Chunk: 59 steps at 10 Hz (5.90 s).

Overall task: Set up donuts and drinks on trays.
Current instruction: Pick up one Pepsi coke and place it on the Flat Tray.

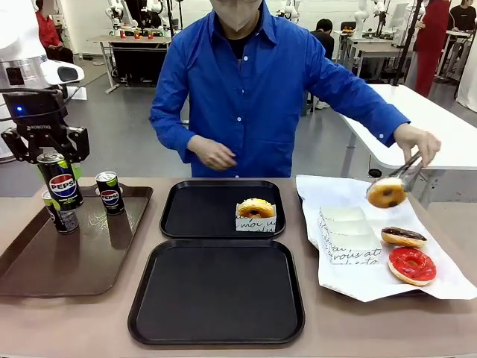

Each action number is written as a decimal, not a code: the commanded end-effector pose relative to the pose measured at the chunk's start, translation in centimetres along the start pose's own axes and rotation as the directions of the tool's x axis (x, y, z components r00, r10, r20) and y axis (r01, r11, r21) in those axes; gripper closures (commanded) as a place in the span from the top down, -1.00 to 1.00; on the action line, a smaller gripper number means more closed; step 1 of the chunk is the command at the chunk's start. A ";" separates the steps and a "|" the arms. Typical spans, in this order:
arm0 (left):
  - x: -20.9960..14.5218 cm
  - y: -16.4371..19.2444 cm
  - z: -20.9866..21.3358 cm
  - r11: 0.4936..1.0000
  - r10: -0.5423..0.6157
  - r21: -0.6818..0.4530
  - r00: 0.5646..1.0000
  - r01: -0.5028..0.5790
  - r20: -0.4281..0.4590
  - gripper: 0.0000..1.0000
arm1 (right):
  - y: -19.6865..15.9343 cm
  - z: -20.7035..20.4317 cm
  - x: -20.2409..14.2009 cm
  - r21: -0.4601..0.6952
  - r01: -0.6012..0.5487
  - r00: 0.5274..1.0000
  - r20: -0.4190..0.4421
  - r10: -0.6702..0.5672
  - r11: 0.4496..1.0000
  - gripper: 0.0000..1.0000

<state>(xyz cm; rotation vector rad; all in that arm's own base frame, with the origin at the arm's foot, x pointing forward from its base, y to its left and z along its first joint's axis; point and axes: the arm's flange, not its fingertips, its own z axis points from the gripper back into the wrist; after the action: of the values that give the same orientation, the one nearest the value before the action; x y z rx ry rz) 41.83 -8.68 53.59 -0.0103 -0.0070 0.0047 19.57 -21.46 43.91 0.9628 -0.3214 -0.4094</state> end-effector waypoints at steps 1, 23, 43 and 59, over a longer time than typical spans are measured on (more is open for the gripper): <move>0.0 -0.4 0.1 1.000 0.002 -0.002 1.000 -0.002 0.011 -0.99 | -0.1 0.0 -0.1 0.003 0.003 1.000 -0.007 -0.003 1.000 1.00; -6.0 -2.2 1.2 0.875 -0.472 -0.084 0.879 0.476 0.064 0.16 | -0.1 0.0 -0.1 0.003 0.003 1.000 -0.007 -0.003 1.000 1.00; 10.2 -17.1 -7.7 0.960 -0.279 0.037 0.944 0.276 0.178 0.16 | -0.1 0.0 -0.1 0.003 0.003 1.000 -0.007 -0.003 1.000 1.00; 7.6 -19.1 -9.6 0.950 -0.311 0.063 0.944 0.305 0.107 1.00 | -0.1 0.0 -0.1 0.003 0.003 1.000 -0.007 -0.003 1.000 1.00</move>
<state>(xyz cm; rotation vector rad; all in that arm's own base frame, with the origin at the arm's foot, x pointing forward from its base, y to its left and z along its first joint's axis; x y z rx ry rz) 51.38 -28.64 43.24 0.0415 -0.1394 -0.3146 19.55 -21.48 43.89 0.9654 -0.3223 -0.4091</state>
